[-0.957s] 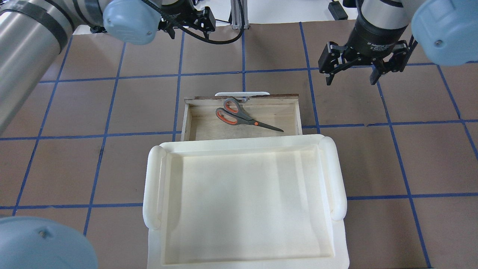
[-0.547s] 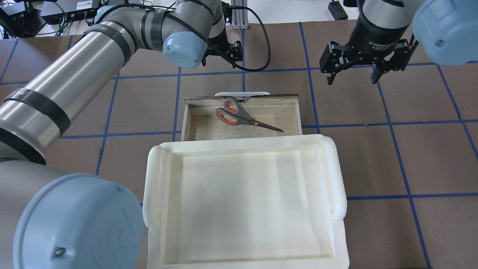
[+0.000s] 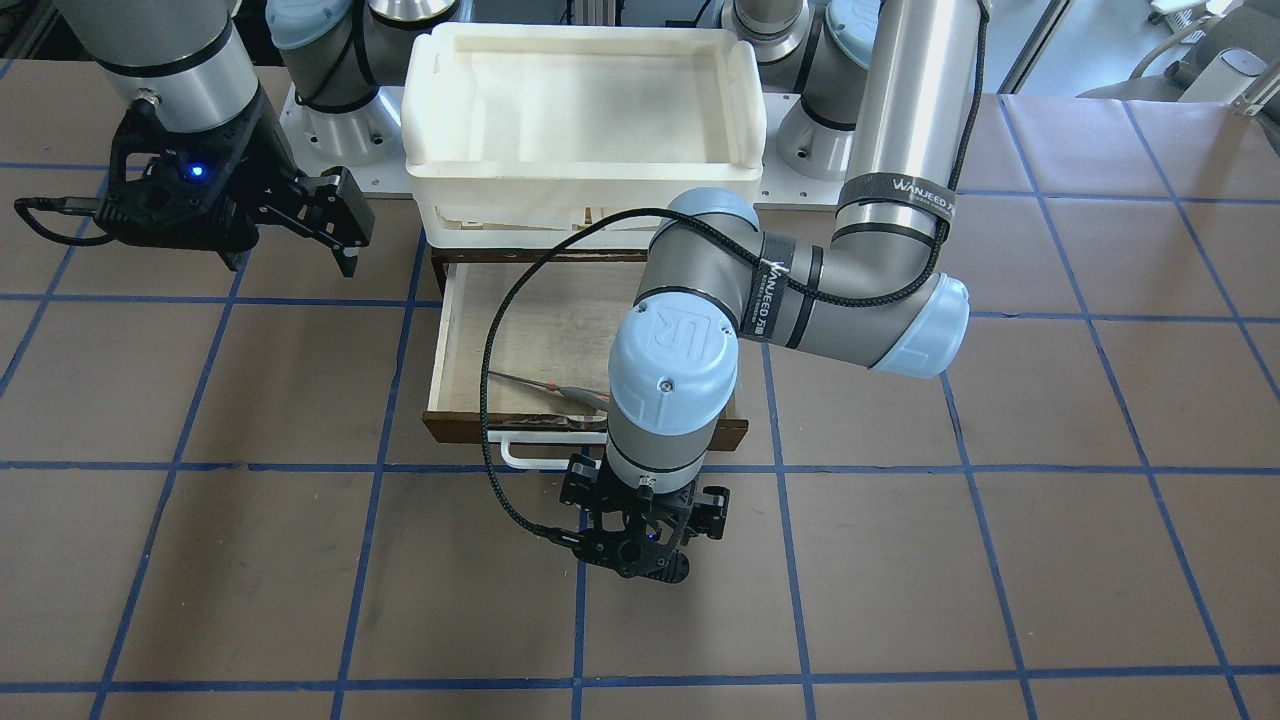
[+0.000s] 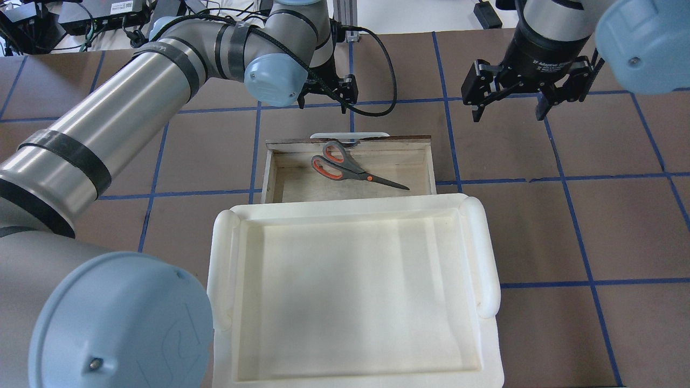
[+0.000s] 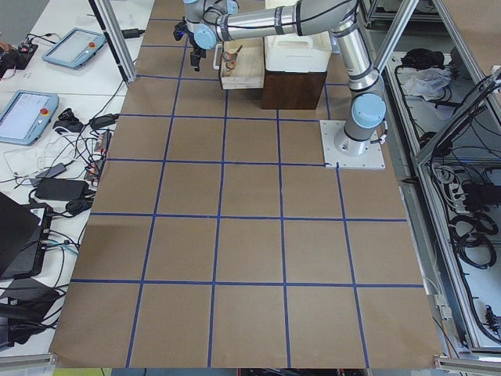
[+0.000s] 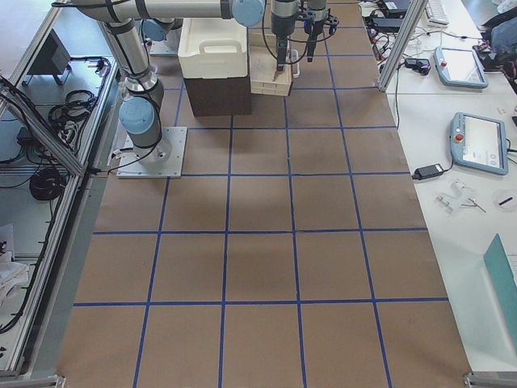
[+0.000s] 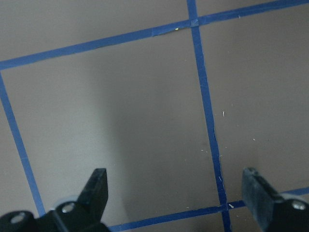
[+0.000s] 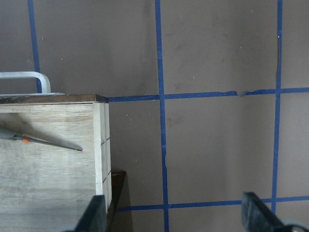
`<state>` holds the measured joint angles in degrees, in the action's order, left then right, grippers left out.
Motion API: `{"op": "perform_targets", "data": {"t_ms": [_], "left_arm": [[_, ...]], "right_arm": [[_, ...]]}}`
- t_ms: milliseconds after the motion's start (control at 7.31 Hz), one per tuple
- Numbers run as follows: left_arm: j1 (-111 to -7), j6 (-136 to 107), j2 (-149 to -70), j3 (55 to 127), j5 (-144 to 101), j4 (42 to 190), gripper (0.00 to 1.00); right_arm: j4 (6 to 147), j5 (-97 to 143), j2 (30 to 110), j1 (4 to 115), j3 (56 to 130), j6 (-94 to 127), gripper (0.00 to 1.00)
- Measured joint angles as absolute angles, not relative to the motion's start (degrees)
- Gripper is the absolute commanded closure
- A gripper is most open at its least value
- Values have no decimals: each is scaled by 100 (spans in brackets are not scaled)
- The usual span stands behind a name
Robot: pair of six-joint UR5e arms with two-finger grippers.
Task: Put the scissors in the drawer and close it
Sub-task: 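Move the left gripper over the drawer's white handle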
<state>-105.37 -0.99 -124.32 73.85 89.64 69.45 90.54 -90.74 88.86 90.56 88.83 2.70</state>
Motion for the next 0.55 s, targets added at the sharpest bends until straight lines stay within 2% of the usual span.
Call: {"op": "perform_targets", "data": {"t_ms": [547], "left_arm": [[-10520, 137, -12470, 7387, 8753, 7005, 0]], "right_arm": [[9037, -9071, 8886, 9053, 8886, 269, 0]]}}
